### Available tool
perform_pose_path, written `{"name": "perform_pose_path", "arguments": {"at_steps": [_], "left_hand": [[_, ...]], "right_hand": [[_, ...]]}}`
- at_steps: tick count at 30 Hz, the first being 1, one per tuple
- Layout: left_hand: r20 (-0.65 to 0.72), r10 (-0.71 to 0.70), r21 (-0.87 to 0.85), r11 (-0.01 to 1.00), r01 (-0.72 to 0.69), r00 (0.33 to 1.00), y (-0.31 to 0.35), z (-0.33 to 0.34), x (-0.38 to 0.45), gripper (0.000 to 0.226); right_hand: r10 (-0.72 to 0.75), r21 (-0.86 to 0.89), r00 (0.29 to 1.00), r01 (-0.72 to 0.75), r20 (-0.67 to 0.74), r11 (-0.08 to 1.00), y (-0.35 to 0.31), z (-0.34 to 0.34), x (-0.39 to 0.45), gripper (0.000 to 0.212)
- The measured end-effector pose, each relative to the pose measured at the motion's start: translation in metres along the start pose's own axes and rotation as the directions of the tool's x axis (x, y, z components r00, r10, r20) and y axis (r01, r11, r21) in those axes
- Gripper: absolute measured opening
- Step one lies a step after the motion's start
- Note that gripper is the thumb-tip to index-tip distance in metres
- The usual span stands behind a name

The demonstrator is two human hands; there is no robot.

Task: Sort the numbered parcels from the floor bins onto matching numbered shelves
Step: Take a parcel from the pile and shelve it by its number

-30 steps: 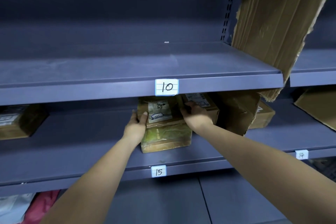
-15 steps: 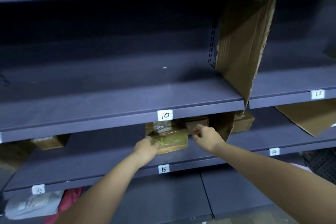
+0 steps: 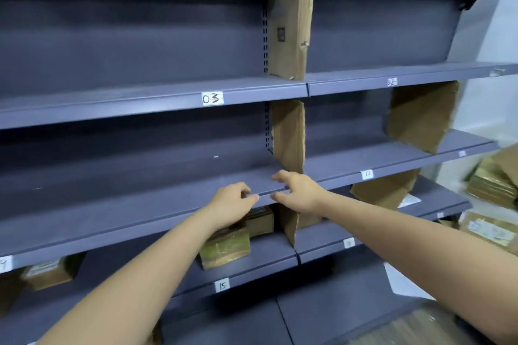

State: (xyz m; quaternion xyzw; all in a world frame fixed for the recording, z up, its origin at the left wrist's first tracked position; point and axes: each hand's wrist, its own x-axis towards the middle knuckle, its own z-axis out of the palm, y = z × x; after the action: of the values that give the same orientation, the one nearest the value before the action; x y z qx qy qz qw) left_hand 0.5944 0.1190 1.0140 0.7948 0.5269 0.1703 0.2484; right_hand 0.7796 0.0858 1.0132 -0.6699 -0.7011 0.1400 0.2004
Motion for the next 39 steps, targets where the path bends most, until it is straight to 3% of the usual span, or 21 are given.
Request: {"name": "perform_pose_path", "arguments": {"at_steps": [7, 15, 30, 39], "left_hand": [[0.044, 0.229, 0.058, 0.971, -0.231, 0.972, 0.073, -0.011, -0.007, 0.047], [0.128, 0.426, 0.102, 0.892, -0.439, 0.896, 0.153, 0.036, 0.000, 0.049], [0.221, 0.662, 0.088, 0.717, -0.691, 0.716, 0.402, 0.210, 0.050, 0.043], [0.322, 0.704, 0.053, 0.654, -0.754, 0.633, 0.541, 0.327, 0.078, 0.040]], "right_hand": [[0.008, -0.147, 0.997, -0.018, -0.072, 0.989, 0.005, -0.058, -0.052, 0.065], [0.121, -0.142, 0.971, -0.152, -0.204, 0.978, 0.067, -0.102, -0.121, 0.060], [0.362, -0.168, 0.883, -0.423, -0.299, 0.891, 0.299, -0.237, -0.254, 0.058], [0.477, -0.158, 0.810, -0.550, -0.340, 0.820, 0.438, -0.302, -0.320, 0.057]]}}
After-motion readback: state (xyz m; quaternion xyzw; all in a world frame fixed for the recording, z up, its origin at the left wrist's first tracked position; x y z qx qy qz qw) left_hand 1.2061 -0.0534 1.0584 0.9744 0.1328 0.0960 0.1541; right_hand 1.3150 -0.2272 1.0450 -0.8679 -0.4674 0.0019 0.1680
